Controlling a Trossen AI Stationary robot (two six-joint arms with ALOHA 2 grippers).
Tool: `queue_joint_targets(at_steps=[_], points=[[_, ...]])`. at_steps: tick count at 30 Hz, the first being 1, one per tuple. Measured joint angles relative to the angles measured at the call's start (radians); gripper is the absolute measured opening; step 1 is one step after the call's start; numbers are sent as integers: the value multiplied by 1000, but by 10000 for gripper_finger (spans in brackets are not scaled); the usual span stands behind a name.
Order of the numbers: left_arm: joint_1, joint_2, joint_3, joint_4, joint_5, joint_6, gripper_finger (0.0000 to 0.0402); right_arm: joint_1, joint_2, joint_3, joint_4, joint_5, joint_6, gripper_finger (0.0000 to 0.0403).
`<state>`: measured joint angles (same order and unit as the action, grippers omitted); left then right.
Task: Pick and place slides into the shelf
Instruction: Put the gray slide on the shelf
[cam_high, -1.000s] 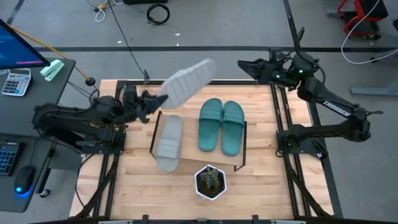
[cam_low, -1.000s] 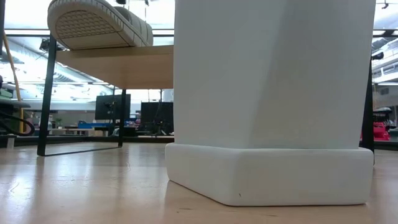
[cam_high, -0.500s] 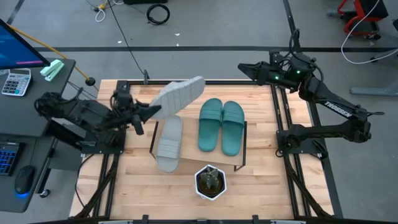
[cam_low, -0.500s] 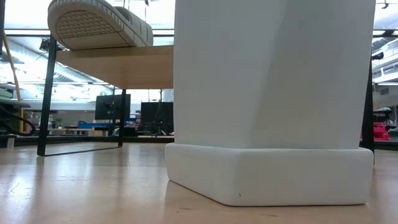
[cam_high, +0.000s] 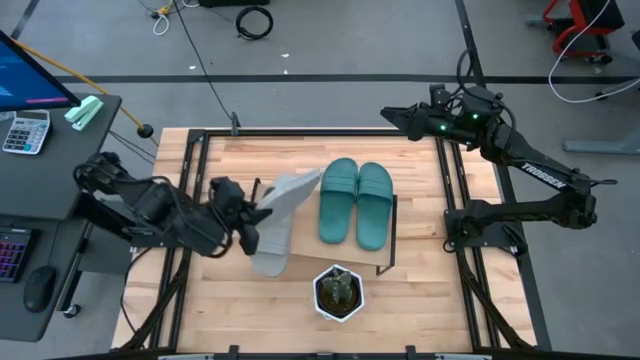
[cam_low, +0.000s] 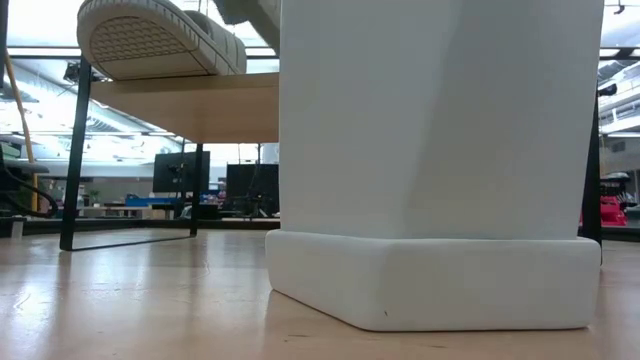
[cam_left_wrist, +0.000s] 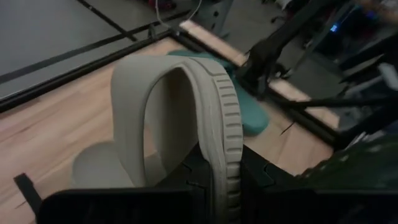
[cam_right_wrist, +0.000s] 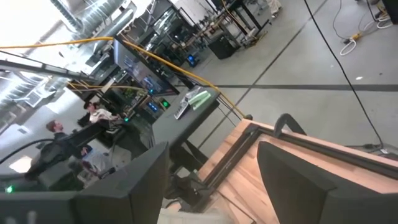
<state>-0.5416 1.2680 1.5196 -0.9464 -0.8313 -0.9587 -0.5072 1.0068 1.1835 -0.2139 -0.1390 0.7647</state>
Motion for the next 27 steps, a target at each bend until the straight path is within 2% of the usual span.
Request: queue_joint_targets(at_steps=[10, 16, 21, 27], points=[[-38, 76, 0, -47, 16, -52, 40, 6, 0, 0, -35, 0, 25, 244], [-44, 80, 0, -104, -6, -52, 40, 82, 0, -1, -35, -39, -22, 244], [-43, 71, 0, -155, -19, -14, 40, 176, 1, -1, -11, -63, -215, 246], [-39, 75, 25, -153, -22, 156, 40, 295, 18, -1, 117, -30, -593, 247]])
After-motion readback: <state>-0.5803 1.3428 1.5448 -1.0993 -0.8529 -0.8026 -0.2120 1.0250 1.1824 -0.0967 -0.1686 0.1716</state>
